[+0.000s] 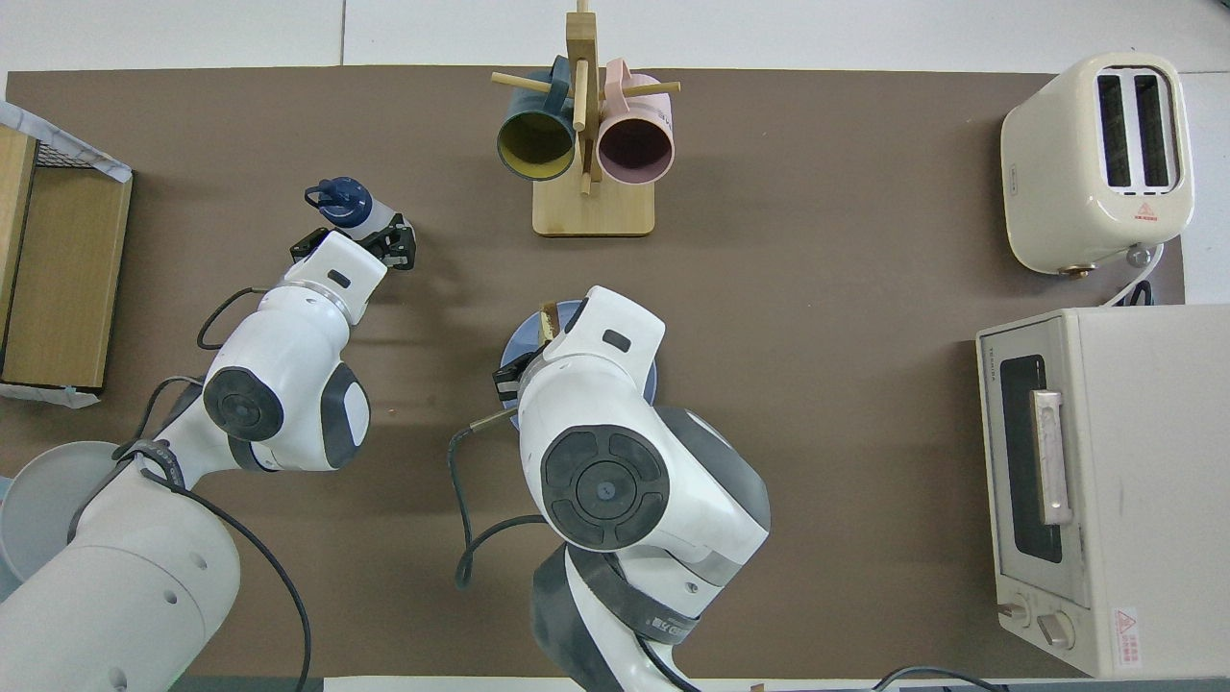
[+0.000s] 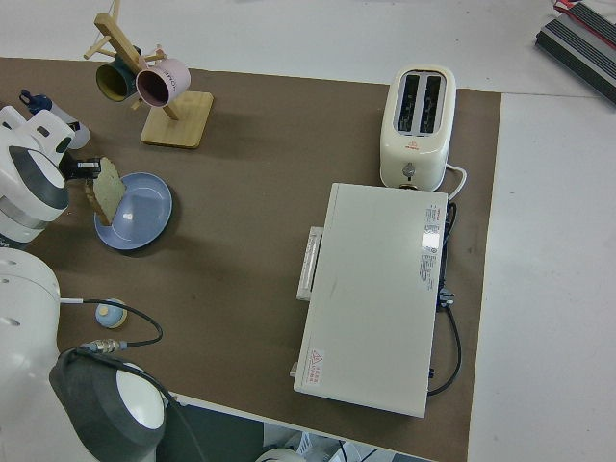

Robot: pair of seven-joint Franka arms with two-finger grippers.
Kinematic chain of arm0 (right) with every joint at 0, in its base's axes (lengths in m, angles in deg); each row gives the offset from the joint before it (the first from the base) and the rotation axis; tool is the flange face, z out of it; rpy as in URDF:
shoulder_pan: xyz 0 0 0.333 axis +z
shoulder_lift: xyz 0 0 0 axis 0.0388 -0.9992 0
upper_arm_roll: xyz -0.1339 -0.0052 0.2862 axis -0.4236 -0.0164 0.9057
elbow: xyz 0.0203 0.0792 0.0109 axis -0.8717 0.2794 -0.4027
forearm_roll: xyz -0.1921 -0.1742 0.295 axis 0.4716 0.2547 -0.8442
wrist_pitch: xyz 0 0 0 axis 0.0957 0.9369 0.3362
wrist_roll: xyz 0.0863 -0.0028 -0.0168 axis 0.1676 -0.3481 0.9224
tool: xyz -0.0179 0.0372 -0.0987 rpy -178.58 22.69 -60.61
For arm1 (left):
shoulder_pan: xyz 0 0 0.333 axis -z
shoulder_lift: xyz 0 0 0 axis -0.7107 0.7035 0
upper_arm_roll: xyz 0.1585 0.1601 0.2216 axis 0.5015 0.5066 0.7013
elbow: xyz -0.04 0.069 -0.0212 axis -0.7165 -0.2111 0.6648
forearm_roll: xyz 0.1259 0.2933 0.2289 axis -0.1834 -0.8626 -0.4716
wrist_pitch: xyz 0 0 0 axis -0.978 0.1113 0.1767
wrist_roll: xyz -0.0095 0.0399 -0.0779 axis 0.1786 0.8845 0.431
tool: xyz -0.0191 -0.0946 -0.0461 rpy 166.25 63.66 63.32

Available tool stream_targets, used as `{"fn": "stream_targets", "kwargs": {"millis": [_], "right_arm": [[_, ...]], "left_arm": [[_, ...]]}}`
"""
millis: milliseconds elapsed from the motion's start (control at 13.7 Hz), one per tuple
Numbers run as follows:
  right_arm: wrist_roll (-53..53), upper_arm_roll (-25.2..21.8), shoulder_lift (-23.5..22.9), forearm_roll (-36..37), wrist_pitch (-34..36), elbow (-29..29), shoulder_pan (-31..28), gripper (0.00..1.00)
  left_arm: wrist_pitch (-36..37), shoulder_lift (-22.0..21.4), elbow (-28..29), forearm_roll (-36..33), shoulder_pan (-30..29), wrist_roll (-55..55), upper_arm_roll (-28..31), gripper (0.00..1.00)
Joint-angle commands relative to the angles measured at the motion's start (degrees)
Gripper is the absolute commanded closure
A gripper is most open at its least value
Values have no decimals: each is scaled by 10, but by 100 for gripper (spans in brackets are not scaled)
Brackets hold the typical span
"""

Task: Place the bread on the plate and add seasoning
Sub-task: 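Carry the toast to the blue plate with the right gripper while the left lifts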

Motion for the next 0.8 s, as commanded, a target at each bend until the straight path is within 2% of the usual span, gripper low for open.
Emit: {"fn": "stream_targets", "kwargs": {"millis": [0,292,512,731], "right_arm": [[-20,-1,10,-4,-21,23,2,100],[-56,-2,28,-4,-73,85,3,100],[-58,-2,33,-4,-67,95,3,100],[-58,-2,35,3,-49,95,2,100]], "left_arm": [[-9,11,-11,7,4,0,7,100],[-5,11,-17,3,1,-5,7,100],[0,10,-26,1,-10,-5,6,100],[46,5,-47,-2,-15,-6,6,100]]}}
